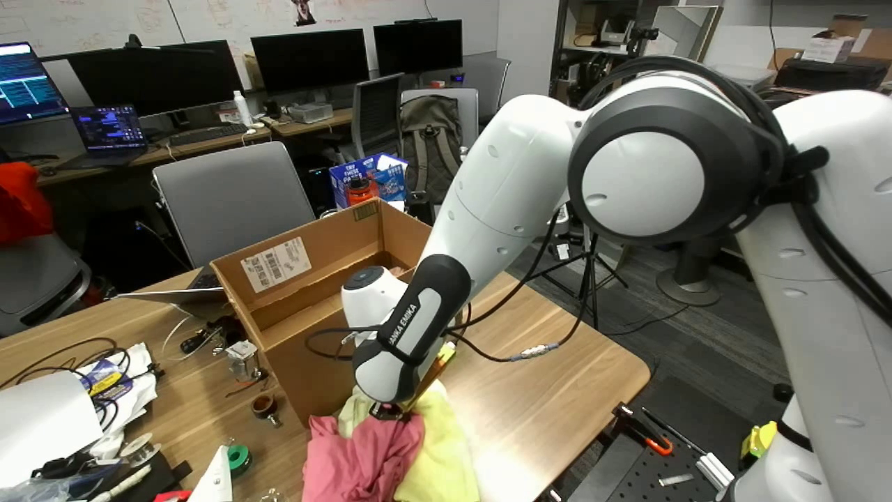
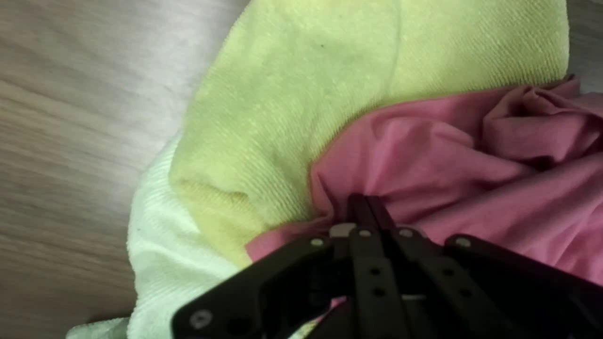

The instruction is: Pick up the clothes from the table and put them in the box

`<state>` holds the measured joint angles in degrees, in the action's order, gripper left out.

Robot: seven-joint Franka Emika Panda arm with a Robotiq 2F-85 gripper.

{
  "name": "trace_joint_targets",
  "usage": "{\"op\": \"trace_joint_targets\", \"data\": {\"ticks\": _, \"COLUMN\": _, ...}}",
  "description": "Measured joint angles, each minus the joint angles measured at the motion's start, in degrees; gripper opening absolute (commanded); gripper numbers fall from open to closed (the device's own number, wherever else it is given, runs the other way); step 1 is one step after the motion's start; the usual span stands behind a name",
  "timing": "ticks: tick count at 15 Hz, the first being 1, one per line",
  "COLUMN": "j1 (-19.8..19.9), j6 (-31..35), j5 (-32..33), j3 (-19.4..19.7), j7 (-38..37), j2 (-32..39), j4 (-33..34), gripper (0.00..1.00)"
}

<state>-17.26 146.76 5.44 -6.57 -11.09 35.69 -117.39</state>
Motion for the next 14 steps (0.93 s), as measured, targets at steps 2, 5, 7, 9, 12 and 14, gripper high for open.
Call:
{"op": "trace_joint_targets", "data": {"ticks": 2, "j1": 0.0, "j6": 0.42, "j5": 0.0, "j3": 0.14, "j7": 0.0, "j2": -0.09, "j4": 0.19, "gripper": 0.0}}
{"op": "trace_joint_targets", "data": {"ticks": 5, "j1": 0.0, "j6": 1.39, "j5": 0.0, "j3": 0.19, "j7": 0.0, "j2": -0.87, "j4": 0.27, "gripper": 0.0}}
{"op": "trace_joint_targets", "data": {"ticks": 7, "j1": 0.0, "j6": 2.13, "j5": 0.0, "j3": 0.19, "j7": -0.03, "j2": -2.21, "j4": 0.28, "gripper": 0.0}}
{"op": "trace_joint_targets", "data": {"ticks": 9, "j1": -0.03, "j6": 2.94, "j5": 0.0, "j3": 0.18, "j7": -0.07, "j2": -4.24, "j4": 0.21, "gripper": 0.0}}
{"op": "trace_joint_targets", "data": {"ticks": 12, "j1": -0.23, "j6": 4.03, "j5": 0.01, "j3": 0.18, "j7": -0.3, "j2": -7.77, "j4": -0.05, "gripper": 0.0}}
{"op": "trace_joint_targets", "data": {"ticks": 14, "j1": -0.46, "j6": 4.87, "j5": 0.15, "j3": 0.18, "j7": -0.73, "j2": -10.01, "j4": -0.16, "gripper": 0.0}}
